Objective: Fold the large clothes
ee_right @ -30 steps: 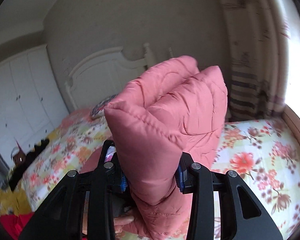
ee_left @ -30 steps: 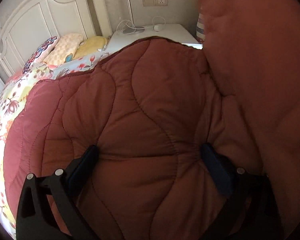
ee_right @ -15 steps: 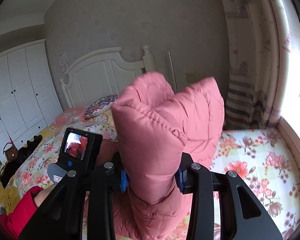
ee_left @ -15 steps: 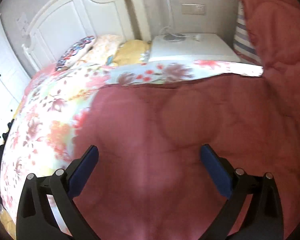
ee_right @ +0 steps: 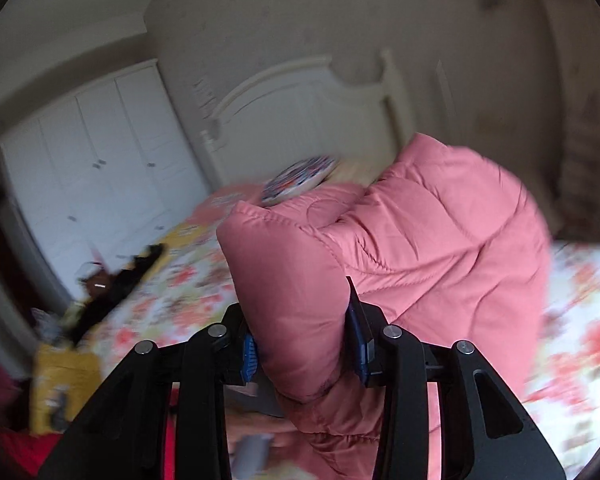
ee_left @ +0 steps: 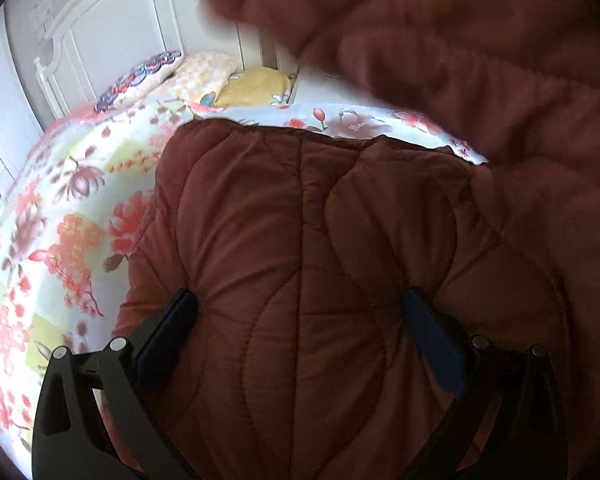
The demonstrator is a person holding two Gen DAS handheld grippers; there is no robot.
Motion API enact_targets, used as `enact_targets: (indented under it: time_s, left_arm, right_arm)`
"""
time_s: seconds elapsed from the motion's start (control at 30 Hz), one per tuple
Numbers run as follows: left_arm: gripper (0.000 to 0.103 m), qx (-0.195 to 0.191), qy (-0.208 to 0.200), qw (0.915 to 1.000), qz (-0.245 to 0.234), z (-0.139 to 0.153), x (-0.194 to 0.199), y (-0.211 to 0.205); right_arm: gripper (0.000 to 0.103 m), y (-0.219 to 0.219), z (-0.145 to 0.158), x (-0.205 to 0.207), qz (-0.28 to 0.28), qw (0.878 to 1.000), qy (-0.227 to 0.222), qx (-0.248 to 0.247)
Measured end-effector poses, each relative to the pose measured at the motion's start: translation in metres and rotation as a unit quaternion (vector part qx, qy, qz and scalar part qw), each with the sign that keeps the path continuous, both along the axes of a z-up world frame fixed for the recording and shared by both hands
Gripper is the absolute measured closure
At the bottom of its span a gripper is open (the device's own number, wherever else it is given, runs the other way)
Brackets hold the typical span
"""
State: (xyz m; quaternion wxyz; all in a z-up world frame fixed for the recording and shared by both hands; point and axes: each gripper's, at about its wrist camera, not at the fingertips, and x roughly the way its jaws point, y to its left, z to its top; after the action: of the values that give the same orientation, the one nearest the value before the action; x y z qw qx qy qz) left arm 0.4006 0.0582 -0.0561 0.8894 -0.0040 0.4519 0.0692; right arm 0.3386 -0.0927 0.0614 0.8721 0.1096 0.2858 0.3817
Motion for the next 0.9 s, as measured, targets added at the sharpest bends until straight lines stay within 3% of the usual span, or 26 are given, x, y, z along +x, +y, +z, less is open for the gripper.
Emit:
enact_targets:
  time_s: [0.07, 0.2, 0.33, 0.43, 0.57, 0.67, 0.8, 0.9]
  left_arm:
    - [0.002, -0.008, 0.006, 0.9999, -0.006, 0.002, -0.002, 0.005]
    - [0.002, 0.019, 0.016, 0.9995, -0.019, 0.019, -0.015, 0.016]
    - [0.002, 0.067, -0.021, 0.9973, 0.022, 0.038, -0.043, 0.058]
    - [0.002, 0.101, -0.025, 0.993, 0.055, 0.031, -0.051, 0.087]
    - [0.002, 0.046, -0.009, 0.9964, 0.071, 0.012, -0.048, 0.105]
    - [0.002, 0.032, -0.014, 0.9963, 0.079, 0.008, -0.049, 0.104]
    - [0.002, 0.024, -0.017, 0.997, 0.072, -0.001, -0.054, 0.103]
    - [0.002, -0.002, -0.015, 0.9973, 0.072, -0.002, -0.057, 0.108]
  right_arm:
    - [0.066, -0.001, -0.003, 0.0, 0.0, 1.0, -0.001, 0.005]
    - [0.066, -0.002, 0.004, -0.007, -0.011, 1.0, -0.012, -0.005]
    - [0.066, 0.007, 0.003, -0.008, -0.026, 0.999, -0.018, -0.031]
    - [0.066, 0.011, 0.006, -0.006, -0.03, 0.999, -0.017, -0.035]
    - [0.066, 0.03, 0.009, -0.012, -0.03, 0.996, -0.041, -0.067]
    - [0.066, 0.062, 0.001, -0.014, -0.001, 0.993, -0.047, -0.111]
    - [0.066, 0.108, -0.024, -0.021, 0.057, 0.984, -0.043, -0.164]
    - [0.066, 0.128, -0.047, -0.02, 0.087, 0.981, -0.024, -0.173]
